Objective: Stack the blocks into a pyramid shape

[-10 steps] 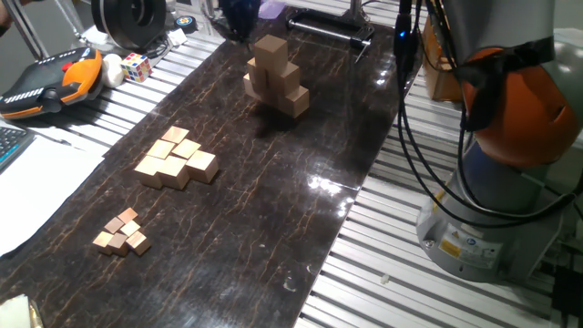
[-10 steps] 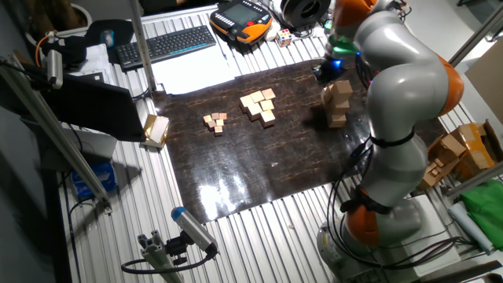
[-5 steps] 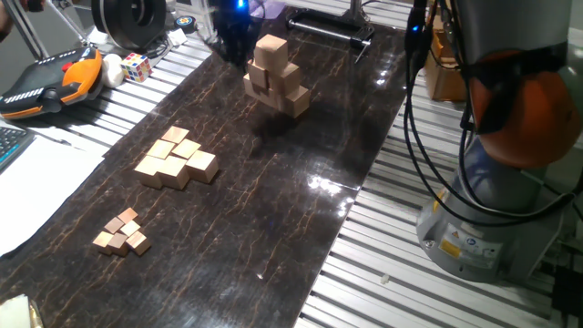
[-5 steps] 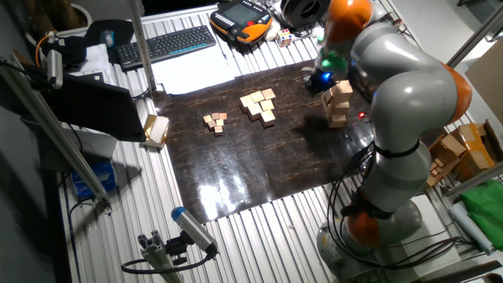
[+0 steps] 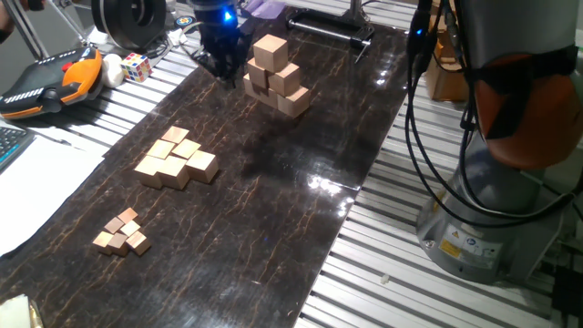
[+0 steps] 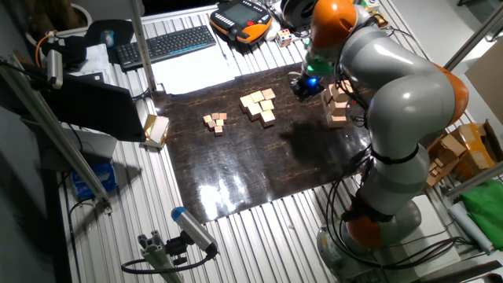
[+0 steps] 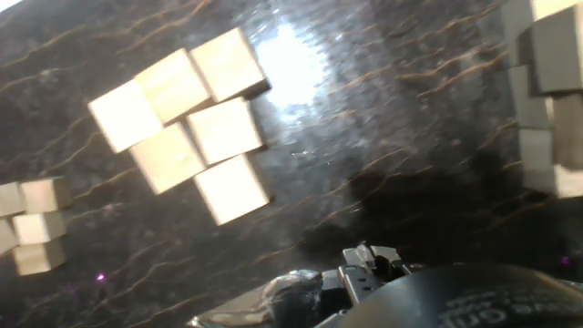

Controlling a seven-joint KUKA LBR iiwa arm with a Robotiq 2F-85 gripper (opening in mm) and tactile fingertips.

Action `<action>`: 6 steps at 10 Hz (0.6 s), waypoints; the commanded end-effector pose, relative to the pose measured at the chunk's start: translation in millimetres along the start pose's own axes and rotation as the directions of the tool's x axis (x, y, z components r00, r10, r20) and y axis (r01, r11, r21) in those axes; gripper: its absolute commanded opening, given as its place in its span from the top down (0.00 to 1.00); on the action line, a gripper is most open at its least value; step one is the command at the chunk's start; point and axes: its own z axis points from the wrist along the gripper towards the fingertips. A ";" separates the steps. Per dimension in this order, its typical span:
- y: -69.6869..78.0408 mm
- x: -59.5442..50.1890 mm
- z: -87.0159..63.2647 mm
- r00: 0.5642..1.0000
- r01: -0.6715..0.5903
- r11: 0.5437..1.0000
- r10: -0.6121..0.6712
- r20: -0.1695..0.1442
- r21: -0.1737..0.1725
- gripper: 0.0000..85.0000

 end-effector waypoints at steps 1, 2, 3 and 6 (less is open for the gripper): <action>0.2 0.2 0.1 1.000 -0.003 1.000 0.003 0.001 0.000 0.99; 0.0 0.3 -0.1 1.000 -0.003 1.000 0.003 0.002 -0.001 0.99; -0.1 0.6 -0.2 1.000 0.000 1.000 0.000 0.002 -0.001 0.99; -0.5 0.1 0.1 1.000 0.011 1.000 -0.011 0.001 -0.004 0.99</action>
